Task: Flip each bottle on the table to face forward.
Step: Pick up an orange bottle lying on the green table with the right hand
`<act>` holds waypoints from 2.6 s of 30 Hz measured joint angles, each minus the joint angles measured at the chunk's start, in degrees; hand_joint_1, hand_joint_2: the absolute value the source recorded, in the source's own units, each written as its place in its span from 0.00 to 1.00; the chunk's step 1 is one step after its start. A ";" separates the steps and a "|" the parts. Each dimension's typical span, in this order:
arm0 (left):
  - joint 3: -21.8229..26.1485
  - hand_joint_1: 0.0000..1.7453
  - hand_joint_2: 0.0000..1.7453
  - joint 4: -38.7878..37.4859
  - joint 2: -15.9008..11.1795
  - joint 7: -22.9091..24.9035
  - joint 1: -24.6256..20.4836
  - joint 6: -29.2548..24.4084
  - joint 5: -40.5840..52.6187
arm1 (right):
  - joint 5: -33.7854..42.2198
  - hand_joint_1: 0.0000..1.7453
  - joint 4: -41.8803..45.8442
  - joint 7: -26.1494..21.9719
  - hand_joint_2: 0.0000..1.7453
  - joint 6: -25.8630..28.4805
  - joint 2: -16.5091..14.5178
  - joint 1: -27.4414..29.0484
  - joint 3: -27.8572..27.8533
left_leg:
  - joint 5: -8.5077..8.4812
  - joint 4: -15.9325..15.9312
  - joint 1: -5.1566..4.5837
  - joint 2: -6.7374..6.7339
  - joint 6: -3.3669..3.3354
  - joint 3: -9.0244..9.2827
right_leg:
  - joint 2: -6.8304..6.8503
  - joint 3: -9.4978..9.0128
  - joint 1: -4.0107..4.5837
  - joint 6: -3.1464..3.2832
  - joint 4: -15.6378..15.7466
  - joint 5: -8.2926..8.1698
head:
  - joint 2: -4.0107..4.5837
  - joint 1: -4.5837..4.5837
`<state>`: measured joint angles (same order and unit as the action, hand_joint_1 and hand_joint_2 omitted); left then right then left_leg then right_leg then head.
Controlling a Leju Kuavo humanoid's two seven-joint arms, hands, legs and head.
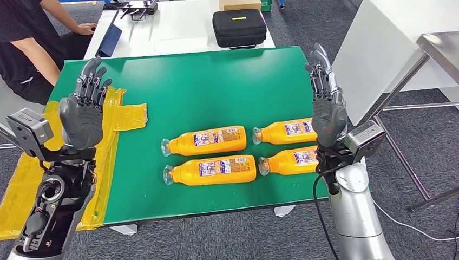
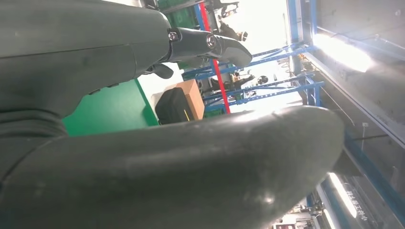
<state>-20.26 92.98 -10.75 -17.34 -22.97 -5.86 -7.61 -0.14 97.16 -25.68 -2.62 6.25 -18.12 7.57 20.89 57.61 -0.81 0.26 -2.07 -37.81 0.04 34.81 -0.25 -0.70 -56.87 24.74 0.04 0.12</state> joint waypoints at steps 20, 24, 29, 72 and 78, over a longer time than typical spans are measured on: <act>-1.61 0.00 0.00 -6.41 -0.77 2.82 -1.03 1.85 -5.22 | -0.16 0.00 2.25 4.41 1.00 4.28 6.51 7.35 0.70 | 0.00 0.01 -0.01 0.00 0.00 -0.06 | 0.00 0.06 0.00 -0.01 0.01 -0.01 | 0.00 -0.01; -0.44 0.00 0.00 -3.96 -0.25 3.82 0.41 1.87 -2.69 | 0.23 0.00 2.48 4.50 1.00 3.97 7.13 6.92 0.89 | 0.01 -0.01 -0.02 -0.01 -0.01 -0.13 | -0.01 0.08 0.00 -0.01 0.01 -0.01 | 0.00 0.00; 2.68 0.00 0.00 -0.12 0.73 5.18 2.66 3.37 0.29 | 0.72 0.00 1.70 5.31 0.25 3.85 7.06 3.88 2.47 | -0.03 -0.01 -0.02 -0.02 -0.05 -0.14 | 0.00 0.10 0.00 -0.01 0.01 -0.01 | 0.00 0.00; 7.07 0.00 0.00 -3.50 3.38 3.34 -1.22 8.76 1.00 | 2.81 0.00 -3.15 5.08 0.00 5.72 8.52 -0.76 4.84 | 0.83 -0.12 1.00 0.22 0.07 0.82 | -0.16 -0.99 -1.06 -1.55 0.13 1.32 | 0.00 -0.11; 7.07 0.00 0.00 -4.37 3.20 2.43 -1.82 8.03 -0.10 | 4.40 0.00 -6.13 4.59 0.00 5.43 9.42 -3.00 5.26 | 0.85 -0.44 0.91 0.41 -1.14 1.09 | -0.10 8.83 -1.02 -1.70 -17.05 6.79 | 0.00 0.15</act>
<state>-13.19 88.61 -7.55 -14.91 -24.79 2.17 -7.72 4.26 91.03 -21.09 2.81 15.67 -21.13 12.83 21.74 57.17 0.10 0.67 -3.21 -36.72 -0.06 43.64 -1.26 -2.40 -73.92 31.53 0.04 0.27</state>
